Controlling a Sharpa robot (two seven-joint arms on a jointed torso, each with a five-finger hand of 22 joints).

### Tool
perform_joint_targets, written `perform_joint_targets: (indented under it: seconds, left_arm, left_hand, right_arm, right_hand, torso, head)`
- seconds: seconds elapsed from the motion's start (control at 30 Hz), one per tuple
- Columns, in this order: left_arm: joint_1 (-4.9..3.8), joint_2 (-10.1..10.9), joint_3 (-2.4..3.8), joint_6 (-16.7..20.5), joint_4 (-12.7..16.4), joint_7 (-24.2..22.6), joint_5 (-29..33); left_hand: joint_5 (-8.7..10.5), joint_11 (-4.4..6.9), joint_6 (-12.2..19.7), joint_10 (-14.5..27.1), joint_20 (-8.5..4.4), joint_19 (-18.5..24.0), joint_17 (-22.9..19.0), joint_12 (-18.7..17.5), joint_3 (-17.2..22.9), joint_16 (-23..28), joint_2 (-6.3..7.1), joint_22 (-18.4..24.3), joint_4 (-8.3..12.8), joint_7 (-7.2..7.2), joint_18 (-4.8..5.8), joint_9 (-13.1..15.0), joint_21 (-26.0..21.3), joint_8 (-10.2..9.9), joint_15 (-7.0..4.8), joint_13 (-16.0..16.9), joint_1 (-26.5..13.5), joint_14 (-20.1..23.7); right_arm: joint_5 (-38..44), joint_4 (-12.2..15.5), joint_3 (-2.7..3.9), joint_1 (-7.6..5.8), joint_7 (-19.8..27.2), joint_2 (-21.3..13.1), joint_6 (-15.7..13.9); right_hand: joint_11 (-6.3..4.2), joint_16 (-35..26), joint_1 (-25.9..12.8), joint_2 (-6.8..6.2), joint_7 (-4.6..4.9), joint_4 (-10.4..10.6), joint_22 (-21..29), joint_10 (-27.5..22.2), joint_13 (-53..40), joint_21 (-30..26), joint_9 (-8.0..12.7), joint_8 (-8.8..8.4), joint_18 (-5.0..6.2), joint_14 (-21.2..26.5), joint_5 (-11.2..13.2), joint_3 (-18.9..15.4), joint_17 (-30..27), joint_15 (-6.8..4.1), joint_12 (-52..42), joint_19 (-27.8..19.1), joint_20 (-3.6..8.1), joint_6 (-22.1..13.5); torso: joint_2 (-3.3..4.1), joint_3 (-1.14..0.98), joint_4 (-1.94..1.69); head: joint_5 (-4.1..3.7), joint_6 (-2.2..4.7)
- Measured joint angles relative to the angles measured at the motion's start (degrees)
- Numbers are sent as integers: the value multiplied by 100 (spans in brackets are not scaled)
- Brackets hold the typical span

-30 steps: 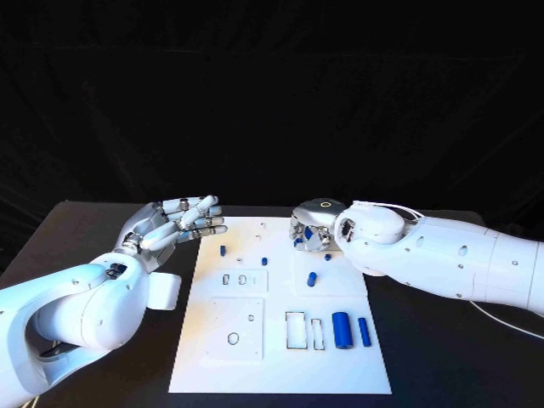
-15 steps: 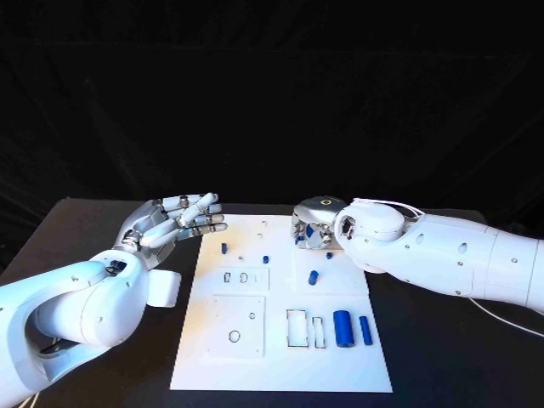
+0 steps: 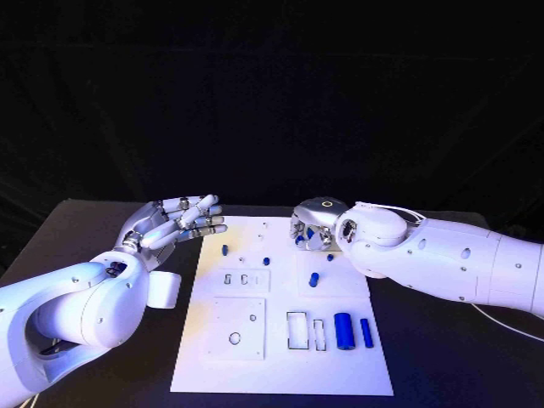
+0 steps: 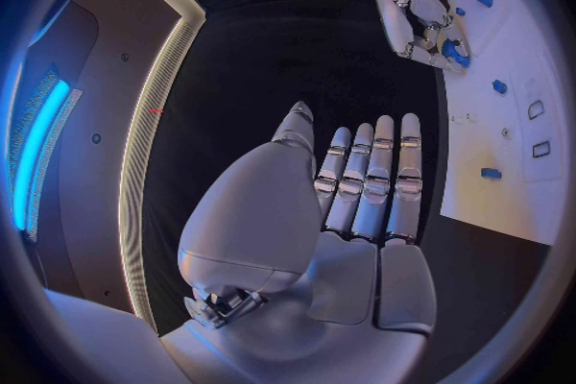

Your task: Assemble the parts on the task board

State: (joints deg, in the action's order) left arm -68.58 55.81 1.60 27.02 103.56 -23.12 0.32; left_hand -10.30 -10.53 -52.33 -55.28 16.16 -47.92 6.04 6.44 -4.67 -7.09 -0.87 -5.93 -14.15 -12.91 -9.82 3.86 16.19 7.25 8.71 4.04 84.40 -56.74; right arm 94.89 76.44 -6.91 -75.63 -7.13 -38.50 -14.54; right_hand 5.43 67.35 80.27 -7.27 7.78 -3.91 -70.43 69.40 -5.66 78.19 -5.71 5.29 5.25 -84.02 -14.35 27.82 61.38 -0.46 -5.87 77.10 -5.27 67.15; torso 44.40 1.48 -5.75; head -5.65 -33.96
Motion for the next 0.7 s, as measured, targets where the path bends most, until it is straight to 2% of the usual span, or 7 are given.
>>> perform_joint_targets:
  seconds: [0.17, 0.23, 0.33, 0.5, 0.7]
  left_arm:
    - [0, -2, 0, 0, -2, 8, 0]
    - [0, -5, 0, 0, -4, 11, 0]
    - [-1, -14, 0, 0, -7, 15, 0]
    - [-1, -34, 0, 0, -10, 22, 2]
    - [-1, -49, 0, 0, -16, 27, 2]
  left_hand:
    - [0, 0, 21, 0, 0, 0, 0, 0, 0, 5, -3, 7, 0, -21, 1, 0, 0, 0, 0, -5, 36, 0]
    - [0, 0, 21, 0, 0, 0, 0, -2, 10, 22, -1, 16, 42, -21, 0, 0, 0, -25, 0, -5, 96, 0]
    - [0, 0, 21, 0, 0, 0, 0, -25, 15, 28, -3, 16, 47, -20, 0, 0, 0, -32, 0, -5, 108, 0]
    - [0, 0, 21, 0, 0, 0, 0, -25, 15, 28, -18, 16, 46, -20, 0, 0, 0, -32, 0, -5, 123, 0]
    - [0, 0, 21, 0, 0, 0, 0, -25, 15, 28, -18, 21, 46, -20, 1, 0, 0, -32, 0, -4, 123, 0]
  right_arm:
    - [-3, -29, 19, -24, -22, 124, -334]
    - [-3, -52, 21, -26, -32, 178, -452]
    - [-2, -103, 21, -26, -51, 258, -603]
    - [7, -254, 24, -29, -87, 485, -882]
    - [9, -541, 26, -14, -104, 775, -1132]
  right_hand:
    - [27, 113, 0, 0, -4, -44, -156, 26, 9, 102, -34, 0, -5, 1, -64, 85, 71, 1, 0, 43, 18, 4]
    - [32, 148, 1, -1, -19, -44, -226, 30, 9, 160, -43, 0, -88, 1, -96, 85, 97, 1, 0, 79, 18, 19]
    - [33, 156, 8, -8, 1, -44, -281, 30, 9, 169, -51, 0, -88, 1, -131, 85, 120, 1, 2, 79, 18, 39]
    - [33, 179, 7, -8, 1, -44, -336, 30, 9, 206, -58, 0, -87, 1, -141, 85, 135, 1, 3, 119, 17, 39]
    - [33, 200, 6, -10, 2, -44, -357, 30, 10, 223, -61, 0, -87, 1, -142, 85, 138, 2, 21, 119, 17, 39]
  torso:
    - [1, 2, 1]
    - [1, 2, 0]
    - [2, 4, -6]
    - [6, 5, -15]
    - [18, 5, -19]
  head:
    - [15, 34]
    - [15, 53]
    - [-1, 68]
    - [6, 103]
    - [21, 105]
